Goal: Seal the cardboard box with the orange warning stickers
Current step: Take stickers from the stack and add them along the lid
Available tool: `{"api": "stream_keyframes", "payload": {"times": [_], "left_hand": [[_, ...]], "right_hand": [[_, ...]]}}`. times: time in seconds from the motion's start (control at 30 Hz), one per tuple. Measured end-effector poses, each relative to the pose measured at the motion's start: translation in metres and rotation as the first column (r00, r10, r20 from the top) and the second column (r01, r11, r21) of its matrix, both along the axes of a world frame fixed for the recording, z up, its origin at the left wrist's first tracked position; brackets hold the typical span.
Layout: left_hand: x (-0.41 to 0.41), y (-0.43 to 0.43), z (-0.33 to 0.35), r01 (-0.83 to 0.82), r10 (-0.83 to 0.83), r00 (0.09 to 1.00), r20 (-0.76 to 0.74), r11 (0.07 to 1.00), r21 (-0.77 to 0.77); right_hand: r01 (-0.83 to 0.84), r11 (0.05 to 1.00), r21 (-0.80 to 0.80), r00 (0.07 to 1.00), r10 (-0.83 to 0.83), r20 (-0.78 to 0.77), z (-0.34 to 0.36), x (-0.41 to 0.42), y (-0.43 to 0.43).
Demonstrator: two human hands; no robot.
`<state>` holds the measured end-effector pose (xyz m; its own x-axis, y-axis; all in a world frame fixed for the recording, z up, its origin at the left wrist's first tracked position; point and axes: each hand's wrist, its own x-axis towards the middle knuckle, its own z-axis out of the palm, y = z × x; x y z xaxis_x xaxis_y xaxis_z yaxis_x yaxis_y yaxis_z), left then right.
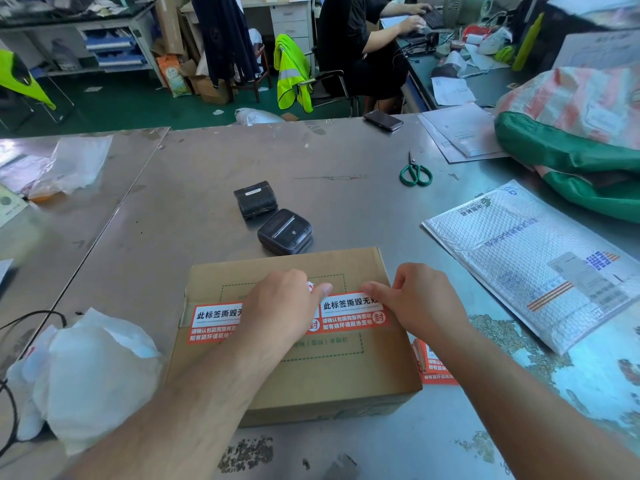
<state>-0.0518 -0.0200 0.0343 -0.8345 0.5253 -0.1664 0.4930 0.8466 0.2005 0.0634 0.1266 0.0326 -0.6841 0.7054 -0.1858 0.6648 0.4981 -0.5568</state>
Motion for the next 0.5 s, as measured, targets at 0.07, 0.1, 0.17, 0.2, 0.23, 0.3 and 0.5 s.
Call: {"api": "stream_keyframes", "payload": {"times": [0.07, 0.1, 0.17, 0.2, 0.23, 0.3, 0.5], "left_hand": [[-0.002, 0.000, 0.000, 0.032, -0.032, 0.999, 0.001, 0.999, -0.009], [-0.003, -0.001, 0.000, 0.058, -0.058, 0.998, 0.010, 0.998, -0.009], [-0.006, -0.006, 0.001, 0.114, -0.114, 0.992, 0.052, 0.993, -0.005], [-0.007, -0.010, 0.003, 0.136, -0.135, 0.987, 0.086, 0.991, -0.005], [-0.008, -0.013, 0.006, 0.152, -0.150, 0.981, 0.122, 0.988, -0.005], [-0.010, -0.017, 0.010, 0.172, -0.167, 0.969, 0.182, 0.985, -0.008], [-0.007, -0.016, 0.014, 0.216, -0.201, 0.964, 0.175, 0.974, -0.071]], "right_hand": [[-0.013, 1.000, -0.012, 1.000, 0.013, 0.000, -0.001, 0.001, 0.002], [-0.026, 1.000, -0.016, 1.000, 0.026, -0.003, -0.001, 0.002, 0.002], [-0.071, 0.997, -0.035, 0.997, 0.071, 0.000, -0.001, 0.005, 0.006], [-0.103, 0.993, -0.058, 0.995, 0.104, 0.012, 0.001, 0.007, 0.009], [-0.141, 0.986, -0.087, 0.989, 0.144, 0.029, 0.004, 0.010, 0.011], [-0.214, 0.964, -0.155, 0.973, 0.225, 0.054, 0.008, 0.014, 0.015], [-0.214, 0.965, -0.154, 0.973, 0.225, 0.054, 0.009, 0.015, 0.016]]}}
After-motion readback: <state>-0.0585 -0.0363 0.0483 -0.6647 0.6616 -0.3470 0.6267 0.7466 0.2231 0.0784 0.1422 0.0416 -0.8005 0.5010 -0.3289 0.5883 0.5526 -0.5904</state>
